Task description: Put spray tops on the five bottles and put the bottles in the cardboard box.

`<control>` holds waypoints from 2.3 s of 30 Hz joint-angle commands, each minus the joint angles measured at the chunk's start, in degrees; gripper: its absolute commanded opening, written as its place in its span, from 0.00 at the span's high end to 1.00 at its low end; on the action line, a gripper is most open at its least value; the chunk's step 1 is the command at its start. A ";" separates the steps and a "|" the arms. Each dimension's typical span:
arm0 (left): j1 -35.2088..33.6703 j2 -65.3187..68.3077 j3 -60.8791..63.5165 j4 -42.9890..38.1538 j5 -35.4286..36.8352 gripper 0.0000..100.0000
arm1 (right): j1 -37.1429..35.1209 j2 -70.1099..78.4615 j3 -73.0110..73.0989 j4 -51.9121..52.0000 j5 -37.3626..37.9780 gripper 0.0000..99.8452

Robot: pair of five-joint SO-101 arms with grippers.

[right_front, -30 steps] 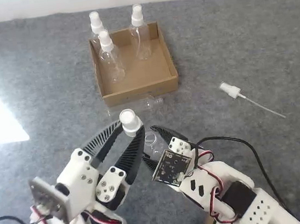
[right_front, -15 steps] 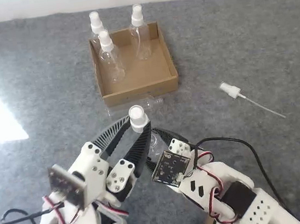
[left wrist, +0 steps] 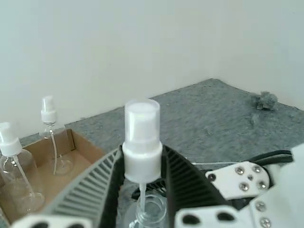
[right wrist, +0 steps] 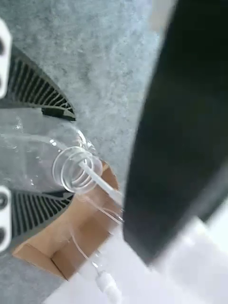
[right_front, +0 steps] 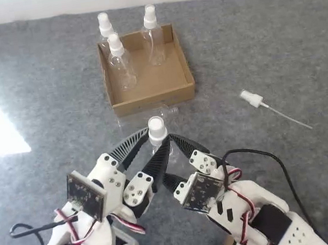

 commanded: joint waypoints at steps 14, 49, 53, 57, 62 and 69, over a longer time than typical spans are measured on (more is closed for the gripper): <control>0.09 -0.70 -0.13 1.41 -3.34 0.88 | -0.22 -2.07 -4.31 1.63 0.35 0.94; -26.99 -0.79 -7.08 -3.25 3.60 0.71 | 7.25 -1.98 -1.41 1.80 -3.25 0.94; -35.69 -0.79 -4.97 -1.41 3.69 0.71 | 7.25 -1.80 -1.41 2.07 -3.69 0.94; -42.46 -0.79 1.36 -0.26 3.87 0.71 | 7.25 -1.71 -1.41 2.07 -4.04 0.94; -48.35 -0.79 10.51 -0.62 3.96 0.71 | 7.34 -1.63 -1.76 2.07 -4.13 0.94; -49.49 -0.79 14.99 -0.53 3.96 0.71 | 10.51 -1.54 -6.24 3.65 -7.56 0.95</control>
